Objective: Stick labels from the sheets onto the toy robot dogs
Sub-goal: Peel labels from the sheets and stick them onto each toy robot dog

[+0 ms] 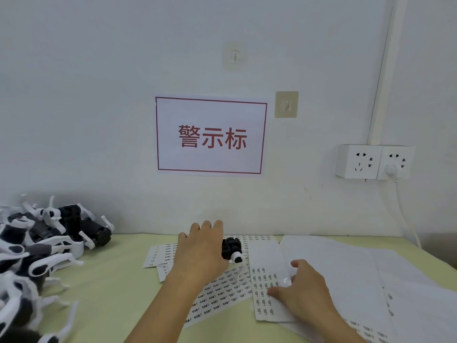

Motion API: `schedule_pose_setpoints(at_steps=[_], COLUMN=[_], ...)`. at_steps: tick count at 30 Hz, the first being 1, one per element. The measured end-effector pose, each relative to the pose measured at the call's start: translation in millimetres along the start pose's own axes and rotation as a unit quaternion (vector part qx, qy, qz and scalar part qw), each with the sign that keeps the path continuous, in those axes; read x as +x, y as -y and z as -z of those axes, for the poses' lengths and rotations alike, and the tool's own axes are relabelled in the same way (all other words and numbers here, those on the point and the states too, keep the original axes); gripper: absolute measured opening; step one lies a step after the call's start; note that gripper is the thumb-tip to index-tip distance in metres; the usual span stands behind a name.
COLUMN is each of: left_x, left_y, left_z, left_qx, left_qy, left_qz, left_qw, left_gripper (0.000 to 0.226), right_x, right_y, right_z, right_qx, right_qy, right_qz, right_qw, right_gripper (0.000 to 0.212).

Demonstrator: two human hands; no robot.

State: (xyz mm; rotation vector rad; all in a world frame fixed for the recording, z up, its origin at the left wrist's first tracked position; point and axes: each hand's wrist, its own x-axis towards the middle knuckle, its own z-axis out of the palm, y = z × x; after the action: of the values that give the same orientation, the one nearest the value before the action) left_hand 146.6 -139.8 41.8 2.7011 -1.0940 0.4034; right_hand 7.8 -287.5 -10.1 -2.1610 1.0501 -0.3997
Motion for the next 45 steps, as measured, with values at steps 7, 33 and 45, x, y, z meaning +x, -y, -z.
schedule_pose_setpoints(at_steps=[7,33,45], left_x=[-4,-33,-34], left_y=[-13,-74,-76], left_z=[0,-80,-86], left_qx=[-0.014,-0.422,-0.341], left_qy=[0.042,-0.091,-0.134], left_qz=[-0.049,-0.082,-0.088], left_qw=[0.998,0.898,0.926], left_gripper=[0.086,0.02,0.017], right_x=[6,5,10], right_y=[-10,-19,-23], right_z=[3,2,-4], right_qx=[0.111,0.307,0.234], right_qy=[-0.007,0.013,-0.022], right_qz=[0.024,0.124,0.121], right_qw=[0.993,0.944,0.964], right_gripper=[0.009,0.031,0.014])
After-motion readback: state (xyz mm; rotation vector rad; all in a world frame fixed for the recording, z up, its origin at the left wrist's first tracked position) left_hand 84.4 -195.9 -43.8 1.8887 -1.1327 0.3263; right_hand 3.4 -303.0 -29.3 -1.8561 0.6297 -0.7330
